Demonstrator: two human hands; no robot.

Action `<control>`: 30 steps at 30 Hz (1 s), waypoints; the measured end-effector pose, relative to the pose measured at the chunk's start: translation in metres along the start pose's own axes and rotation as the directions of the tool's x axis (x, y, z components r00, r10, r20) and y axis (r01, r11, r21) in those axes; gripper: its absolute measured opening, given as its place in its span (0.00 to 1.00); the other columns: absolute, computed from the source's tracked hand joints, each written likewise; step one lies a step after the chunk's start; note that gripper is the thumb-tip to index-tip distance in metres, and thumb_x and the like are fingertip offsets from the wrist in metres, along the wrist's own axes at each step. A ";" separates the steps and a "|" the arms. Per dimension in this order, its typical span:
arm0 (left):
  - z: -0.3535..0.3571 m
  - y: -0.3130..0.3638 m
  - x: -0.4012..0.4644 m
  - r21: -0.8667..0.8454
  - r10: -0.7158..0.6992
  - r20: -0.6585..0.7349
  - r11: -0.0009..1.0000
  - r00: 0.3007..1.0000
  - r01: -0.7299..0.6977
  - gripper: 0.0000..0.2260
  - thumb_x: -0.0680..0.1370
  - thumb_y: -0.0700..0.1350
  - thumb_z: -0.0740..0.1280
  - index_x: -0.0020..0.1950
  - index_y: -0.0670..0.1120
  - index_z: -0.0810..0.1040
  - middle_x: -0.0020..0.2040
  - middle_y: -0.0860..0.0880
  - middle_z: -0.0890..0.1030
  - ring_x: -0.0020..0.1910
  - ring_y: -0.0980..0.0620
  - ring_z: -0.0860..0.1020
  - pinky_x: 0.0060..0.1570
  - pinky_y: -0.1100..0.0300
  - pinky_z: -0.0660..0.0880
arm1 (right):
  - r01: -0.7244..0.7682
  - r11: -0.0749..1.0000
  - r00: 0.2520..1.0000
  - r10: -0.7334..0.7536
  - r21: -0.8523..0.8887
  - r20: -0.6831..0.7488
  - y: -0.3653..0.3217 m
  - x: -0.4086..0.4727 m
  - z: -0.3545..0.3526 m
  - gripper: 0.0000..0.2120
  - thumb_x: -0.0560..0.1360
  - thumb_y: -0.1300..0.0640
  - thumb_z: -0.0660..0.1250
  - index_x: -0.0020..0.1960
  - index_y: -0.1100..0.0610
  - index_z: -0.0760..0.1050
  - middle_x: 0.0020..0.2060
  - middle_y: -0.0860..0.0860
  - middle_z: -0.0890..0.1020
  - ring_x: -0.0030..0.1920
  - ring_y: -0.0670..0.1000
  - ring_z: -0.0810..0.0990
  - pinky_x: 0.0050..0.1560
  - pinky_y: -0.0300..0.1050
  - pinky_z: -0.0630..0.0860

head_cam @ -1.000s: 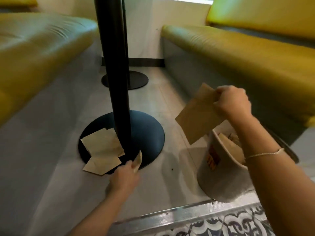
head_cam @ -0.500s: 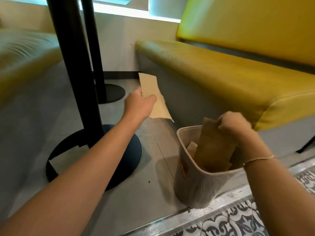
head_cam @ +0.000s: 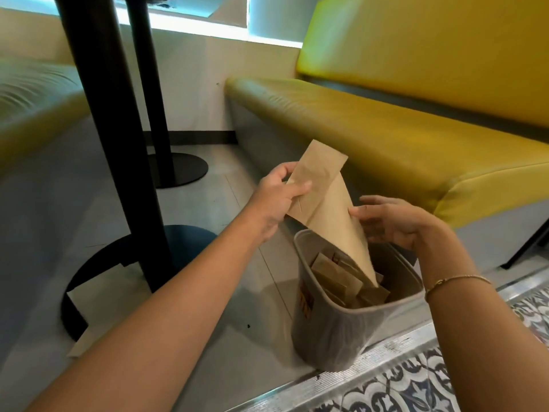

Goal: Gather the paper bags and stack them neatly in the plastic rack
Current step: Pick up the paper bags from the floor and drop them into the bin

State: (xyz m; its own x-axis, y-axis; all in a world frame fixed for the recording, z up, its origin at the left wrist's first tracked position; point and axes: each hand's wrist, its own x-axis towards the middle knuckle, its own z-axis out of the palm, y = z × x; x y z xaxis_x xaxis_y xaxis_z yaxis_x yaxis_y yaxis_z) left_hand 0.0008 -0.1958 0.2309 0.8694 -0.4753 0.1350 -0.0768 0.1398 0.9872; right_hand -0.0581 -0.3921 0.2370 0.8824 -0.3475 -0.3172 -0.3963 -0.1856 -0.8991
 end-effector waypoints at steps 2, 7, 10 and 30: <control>-0.001 0.004 0.002 -0.201 0.017 -0.037 0.979 0.999 -0.024 0.08 0.79 0.39 0.62 0.50 0.53 0.71 0.49 0.50 0.78 0.47 0.51 0.78 0.42 0.57 0.76 | -0.052 0.995 0.998 0.054 0.081 -0.018 0.008 0.002 0.001 0.41 0.62 0.54 0.75 0.72 0.55 0.62 0.57 0.58 0.76 0.56 0.59 0.75 0.60 0.59 0.72; -0.006 0.004 0.006 -0.356 0.020 -0.131 0.932 0.991 -0.066 0.07 0.79 0.39 0.62 0.50 0.52 0.71 0.47 0.49 0.79 0.44 0.51 0.78 0.43 0.56 0.75 | -0.051 0.900 0.987 -0.022 0.433 0.161 0.020 0.001 0.001 0.28 0.56 0.53 0.78 0.53 0.57 0.74 0.45 0.58 0.83 0.41 0.56 0.84 0.41 0.51 0.81; -0.008 -0.004 0.006 -0.347 -0.012 -0.149 0.937 0.989 -0.041 0.07 0.79 0.40 0.62 0.51 0.52 0.71 0.49 0.49 0.79 0.48 0.50 0.78 0.43 0.56 0.77 | 0.026 0.855 0.989 -0.098 0.517 0.113 0.011 0.000 -0.002 0.23 0.56 0.58 0.78 0.48 0.58 0.74 0.39 0.54 0.83 0.35 0.51 0.84 0.30 0.42 0.81; -0.035 -0.091 -0.011 0.300 -0.342 -0.204 0.870 0.917 0.391 0.14 0.78 0.42 0.66 0.63 0.46 0.71 0.51 0.46 0.77 0.48 0.51 0.77 0.42 0.61 0.77 | -0.166 0.618 0.980 0.020 -0.769 -0.196 0.027 0.009 0.023 0.17 0.73 0.61 0.68 0.62 0.60 0.74 0.50 0.55 0.77 0.47 0.54 0.76 0.46 0.45 0.75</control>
State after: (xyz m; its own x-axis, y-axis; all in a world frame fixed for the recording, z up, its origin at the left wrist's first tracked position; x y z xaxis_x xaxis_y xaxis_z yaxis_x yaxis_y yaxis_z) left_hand 0.0150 -0.1729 0.1362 0.9236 -0.3061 -0.2308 0.1266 -0.3247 0.9373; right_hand -0.0553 -0.3790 0.2033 0.8075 -0.5245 -0.2698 -0.5864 -0.7634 -0.2708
